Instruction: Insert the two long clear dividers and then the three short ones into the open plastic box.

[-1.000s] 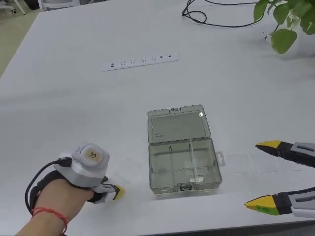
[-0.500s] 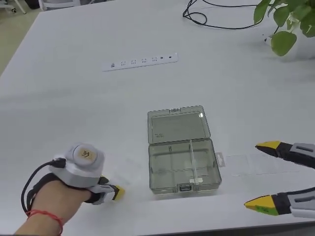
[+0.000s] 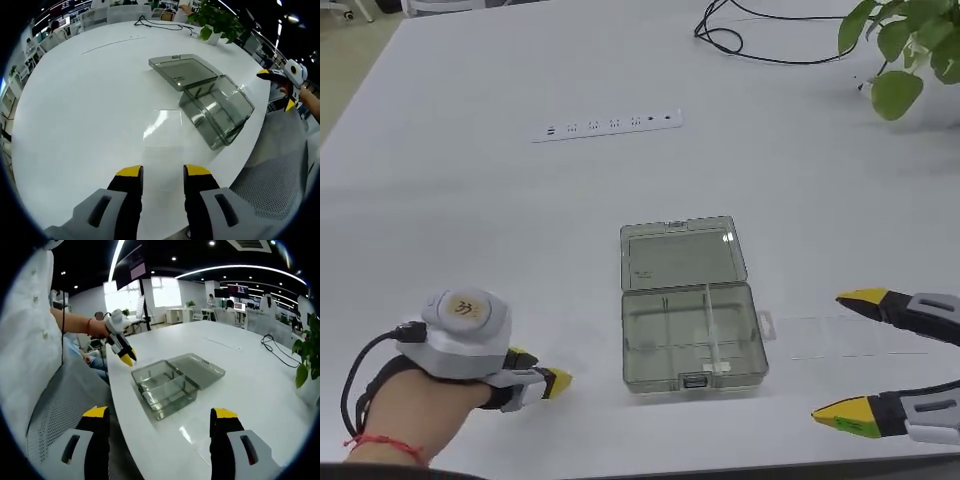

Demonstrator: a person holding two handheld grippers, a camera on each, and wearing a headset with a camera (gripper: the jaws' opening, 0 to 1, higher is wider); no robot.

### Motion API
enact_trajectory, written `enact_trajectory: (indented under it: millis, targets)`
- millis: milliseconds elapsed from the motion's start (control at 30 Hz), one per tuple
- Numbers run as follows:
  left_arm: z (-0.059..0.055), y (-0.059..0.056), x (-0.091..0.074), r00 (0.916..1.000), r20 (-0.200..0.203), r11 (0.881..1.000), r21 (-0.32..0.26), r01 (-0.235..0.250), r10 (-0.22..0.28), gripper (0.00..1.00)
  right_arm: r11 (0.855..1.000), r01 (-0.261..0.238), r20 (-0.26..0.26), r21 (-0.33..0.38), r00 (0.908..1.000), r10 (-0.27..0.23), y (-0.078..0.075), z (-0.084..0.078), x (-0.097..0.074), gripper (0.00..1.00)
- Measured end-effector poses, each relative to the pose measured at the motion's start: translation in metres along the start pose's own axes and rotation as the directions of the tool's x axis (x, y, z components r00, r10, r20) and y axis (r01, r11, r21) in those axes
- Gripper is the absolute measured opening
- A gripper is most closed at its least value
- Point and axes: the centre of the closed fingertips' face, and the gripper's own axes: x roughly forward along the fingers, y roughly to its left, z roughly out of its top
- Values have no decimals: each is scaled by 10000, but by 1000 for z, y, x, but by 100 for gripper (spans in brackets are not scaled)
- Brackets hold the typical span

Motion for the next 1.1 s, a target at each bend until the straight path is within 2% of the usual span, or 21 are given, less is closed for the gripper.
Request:
enact_trajectory:
  millis: [133,267,367,433,600,700,733,800,833,867,967,1067,1100]
  targets:
    - [4,-5,-5,9993,337,9998,-23,187,-186,30,10000,-3,-52,-5,10000,3,1,2,1,83]
    - [12,-11,-11,9962,787,9986,-340,413,-385,30,10000,26,-39,33,10000,-26,2,6,1,82]
    - [24,-16,-18,9890,1357,9970,-417,651,-589,30,9999,16,-35,101,10000,-15,4,9,1,81]
    - [30,-19,-23,9848,1602,9961,-466,754,-671,30,9999,8,-68,138,10000,-7,6,13,3,80]
    - [50,-29,-33,9635,2474,9920,-466,1172,-1023,30,9992,-23,45,390,10000,21,10,26,10,77]
    - [63,-37,-40,9464,2996,9898,-350,1378,-1211,30,9987,29,148,503,9999,-36,11,36,15,76]
    - [65,-40,-41,9436,3062,9888,-374,1445,-1264,30,9982,36,200,591,9998,-48,11,39,16,75]
    - [72,-47,-43,9316,3335,9858,-328,1647,-1445,30,9977,46,387,672,9992,-72,10,44,16,74]
    - [74,-47,-42,9275,3408,9841,-312,1746,-1537,30,9975,71,433,707,9990,-102,9,47,16,72]
    - [74,-48,-42,9258,3438,9834,-317,1789,-1574,30,9968,94,477,789,9988,-132,10,52,19,71]
    - [82,-60,-44,9067,3759,9754,-301,2183,-1913,30,9956,188,650,923,9976,-249,9,65,23,66]
    - [88,-70,-45,8917,3986,9675,-384,2501,-2147,30,9922,196,971,1233,9948,-317,10,80,27,63]
    - [90,-72,-45,8837,4099,9638,-377,2640,-2261,30,9888,296,1030,1461,9937,-450,8,85,29,61]
